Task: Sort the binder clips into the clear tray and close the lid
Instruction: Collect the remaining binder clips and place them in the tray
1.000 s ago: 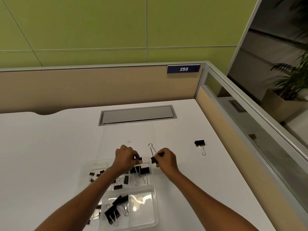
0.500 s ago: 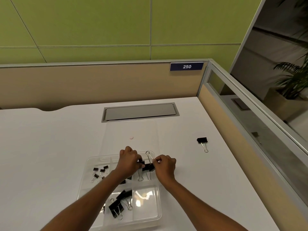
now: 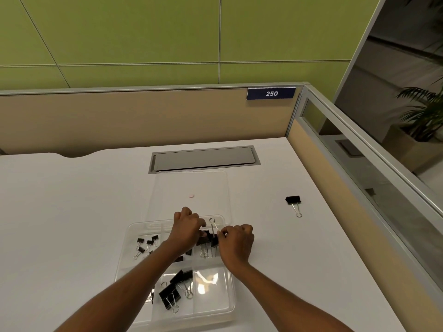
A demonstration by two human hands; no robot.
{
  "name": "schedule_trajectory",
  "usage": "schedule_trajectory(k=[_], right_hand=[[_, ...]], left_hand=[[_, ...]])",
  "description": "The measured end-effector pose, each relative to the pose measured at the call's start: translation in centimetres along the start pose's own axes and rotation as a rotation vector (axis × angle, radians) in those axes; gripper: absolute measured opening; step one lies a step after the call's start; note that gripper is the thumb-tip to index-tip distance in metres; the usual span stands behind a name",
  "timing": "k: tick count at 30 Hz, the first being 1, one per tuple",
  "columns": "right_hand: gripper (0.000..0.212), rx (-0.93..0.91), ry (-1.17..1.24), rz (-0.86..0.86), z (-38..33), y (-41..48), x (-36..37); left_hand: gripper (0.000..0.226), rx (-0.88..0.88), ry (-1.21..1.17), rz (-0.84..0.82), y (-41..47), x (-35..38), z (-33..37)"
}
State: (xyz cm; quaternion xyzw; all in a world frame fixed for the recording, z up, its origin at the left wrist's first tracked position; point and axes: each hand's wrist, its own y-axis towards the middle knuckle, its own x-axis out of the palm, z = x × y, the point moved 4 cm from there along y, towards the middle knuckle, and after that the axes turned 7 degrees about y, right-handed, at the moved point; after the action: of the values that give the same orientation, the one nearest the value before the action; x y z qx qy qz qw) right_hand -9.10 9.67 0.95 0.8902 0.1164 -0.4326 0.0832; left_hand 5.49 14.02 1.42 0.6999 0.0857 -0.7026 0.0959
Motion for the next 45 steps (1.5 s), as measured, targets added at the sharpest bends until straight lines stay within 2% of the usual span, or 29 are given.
schedule_trajectory(k=[4,12,16,20,26,33,45], right_hand=[[0.010,-0.038,0.029,0.029,-0.6,-0.6,-0.2],[0.008,-0.195,-0.091,-0.055,-1.2,-1.4,0.2],[0.028,-0.240,-0.041,-0.125,-1.2,-1.8,-0.1],[0.020,-0.229,0.048,-0.152,-0.1,-1.3,0.3],[0.019,-0.288,0.139,-0.006,0.7,0.9,-1.2],[0.024,-0.232,0.110,0.095,3.7,5.1,-2.6],[0.029,-0.056,0.083,0.120,9.4,11.4,-6.5]], left_hand=[[0.022,-0.011,-0.035,0.054,0.3,-0.3,-0.4],[0.014,-0.010,-0.044,0.092,1.3,-0.3,0.1],[0.014,0.000,-0.030,0.078,1.7,-0.1,0.5],[0.016,0.013,-0.026,0.066,2.3,-0.1,1.0],[0.018,0.020,-0.070,0.106,4.0,-0.6,2.1],[0.033,0.059,-0.106,0.098,7.1,-1.5,5.0],[0.052,0.151,-0.089,0.011,13.1,-1.3,11.6]])
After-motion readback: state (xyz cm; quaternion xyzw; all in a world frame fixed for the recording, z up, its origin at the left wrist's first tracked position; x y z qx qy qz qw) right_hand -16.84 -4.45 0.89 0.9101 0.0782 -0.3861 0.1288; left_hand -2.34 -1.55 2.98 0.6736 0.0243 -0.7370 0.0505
